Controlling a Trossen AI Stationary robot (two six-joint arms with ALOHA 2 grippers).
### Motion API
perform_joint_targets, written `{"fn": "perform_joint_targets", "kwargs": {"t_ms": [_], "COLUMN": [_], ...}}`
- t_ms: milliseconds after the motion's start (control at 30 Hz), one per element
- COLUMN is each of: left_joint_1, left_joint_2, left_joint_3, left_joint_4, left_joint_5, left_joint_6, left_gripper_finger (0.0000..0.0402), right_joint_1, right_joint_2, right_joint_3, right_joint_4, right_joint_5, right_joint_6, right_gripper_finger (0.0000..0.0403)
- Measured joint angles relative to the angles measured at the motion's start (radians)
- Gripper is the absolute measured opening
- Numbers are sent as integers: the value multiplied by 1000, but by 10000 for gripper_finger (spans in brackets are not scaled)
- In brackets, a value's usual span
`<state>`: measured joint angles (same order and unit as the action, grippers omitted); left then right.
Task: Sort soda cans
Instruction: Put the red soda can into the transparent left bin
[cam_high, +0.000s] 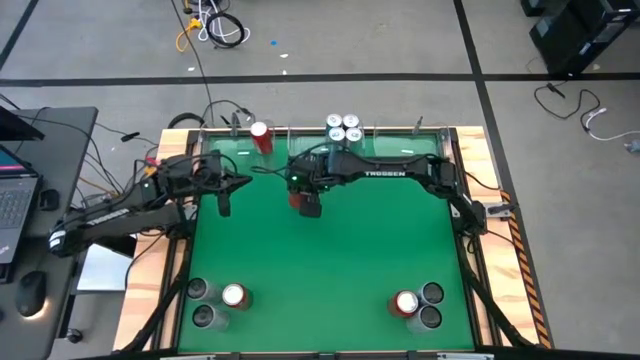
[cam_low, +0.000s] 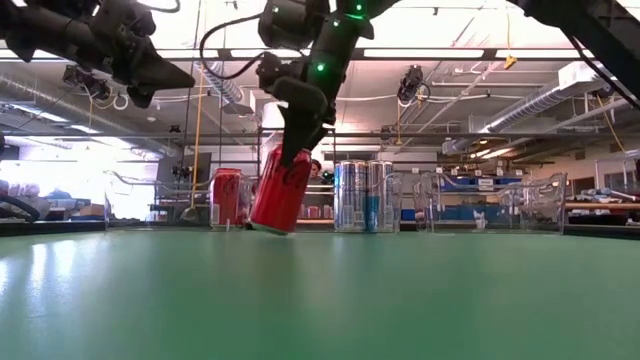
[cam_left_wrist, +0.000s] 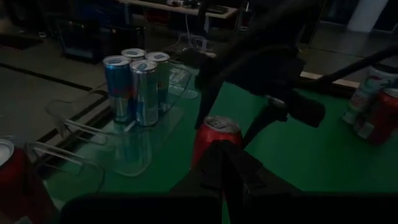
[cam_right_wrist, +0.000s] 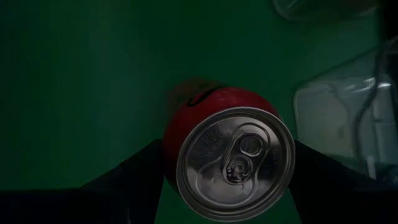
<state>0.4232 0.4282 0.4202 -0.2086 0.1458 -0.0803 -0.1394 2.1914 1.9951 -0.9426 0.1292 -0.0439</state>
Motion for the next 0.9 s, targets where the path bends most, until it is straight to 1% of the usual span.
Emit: {"fn": "perform_joint_targets", "kwargs": {"t_ms": [167, 367, 500, 600, 733, 900], "left_joint_1": [0, 0, 0, 0, 0, -1], "left_joint_2": [19, 24, 24, 24, 26, 67], "left_joint_3": [0, 0, 0, 0, 0, 0], "left_joint_4": [19, 18, 9, 9, 10, 53], "left_joint_5": [17, 31, 32, 32, 37, 112], "left_joint_6": [0, 0, 0, 0, -1, -8], "left_gripper_finger": [5, 5, 5, 5, 5, 5], "right_joint_1": [1, 1, 2, 2, 6, 31], "right_joint_2": [0, 0, -1, -1, -5, -50], "right_joint_3": [-12, -12, -12, -11, -11, 16], "right_joint_4": [50, 111, 140, 151, 134, 66], "right_joint_5": [-1, 0, 0, 0, 0, 16], "right_joint_6": [-1, -9, -11, -12, -13, -5], "right_gripper_finger": [278, 348, 367, 367, 355, 328]}}
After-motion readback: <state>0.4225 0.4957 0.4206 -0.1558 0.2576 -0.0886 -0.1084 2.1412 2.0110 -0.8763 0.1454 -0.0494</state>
